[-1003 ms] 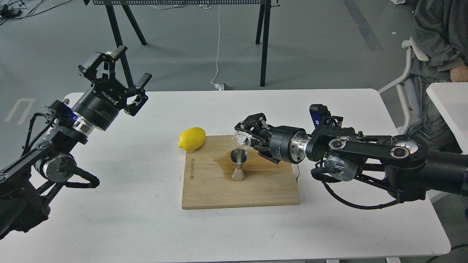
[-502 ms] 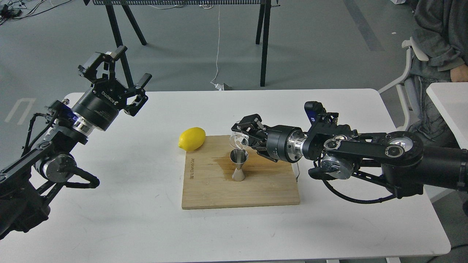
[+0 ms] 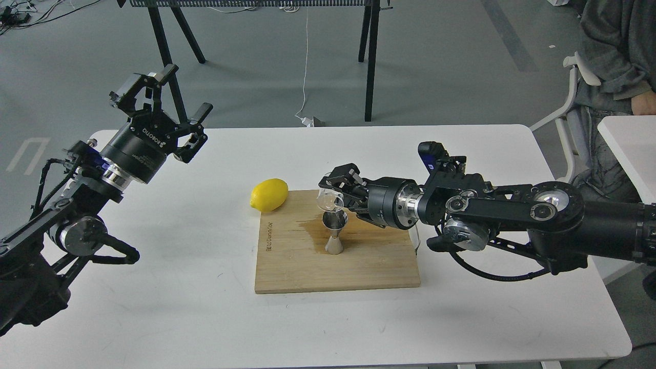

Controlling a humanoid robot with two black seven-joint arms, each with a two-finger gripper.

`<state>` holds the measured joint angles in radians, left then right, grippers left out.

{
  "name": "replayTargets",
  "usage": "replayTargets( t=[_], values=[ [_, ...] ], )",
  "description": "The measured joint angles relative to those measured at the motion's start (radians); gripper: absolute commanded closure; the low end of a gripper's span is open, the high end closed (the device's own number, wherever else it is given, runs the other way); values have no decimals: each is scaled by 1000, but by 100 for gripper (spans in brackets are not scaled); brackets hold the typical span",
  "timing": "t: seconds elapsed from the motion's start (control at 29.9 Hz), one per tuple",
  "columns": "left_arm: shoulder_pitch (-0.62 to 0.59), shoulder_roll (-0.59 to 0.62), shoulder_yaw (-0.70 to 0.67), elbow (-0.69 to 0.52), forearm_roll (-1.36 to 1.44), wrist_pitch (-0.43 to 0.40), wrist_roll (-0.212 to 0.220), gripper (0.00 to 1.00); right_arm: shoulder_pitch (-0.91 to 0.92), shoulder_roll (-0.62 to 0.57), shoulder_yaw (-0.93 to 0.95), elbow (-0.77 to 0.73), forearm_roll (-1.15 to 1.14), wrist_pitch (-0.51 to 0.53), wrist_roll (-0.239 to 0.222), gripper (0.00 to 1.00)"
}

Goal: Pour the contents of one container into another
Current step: 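Tilt the clear glass with the right gripper to pour into the jigger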

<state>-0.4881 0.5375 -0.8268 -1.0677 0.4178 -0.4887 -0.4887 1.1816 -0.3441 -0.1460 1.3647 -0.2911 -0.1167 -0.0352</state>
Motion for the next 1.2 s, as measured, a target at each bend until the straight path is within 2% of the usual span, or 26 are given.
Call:
replayTargets(
  t=[1.2],
  values=[
    [-1, -10, -2, 9, -1, 0, 0, 11, 117, 65, -154, -19, -120, 0, 3, 58]
  ],
)
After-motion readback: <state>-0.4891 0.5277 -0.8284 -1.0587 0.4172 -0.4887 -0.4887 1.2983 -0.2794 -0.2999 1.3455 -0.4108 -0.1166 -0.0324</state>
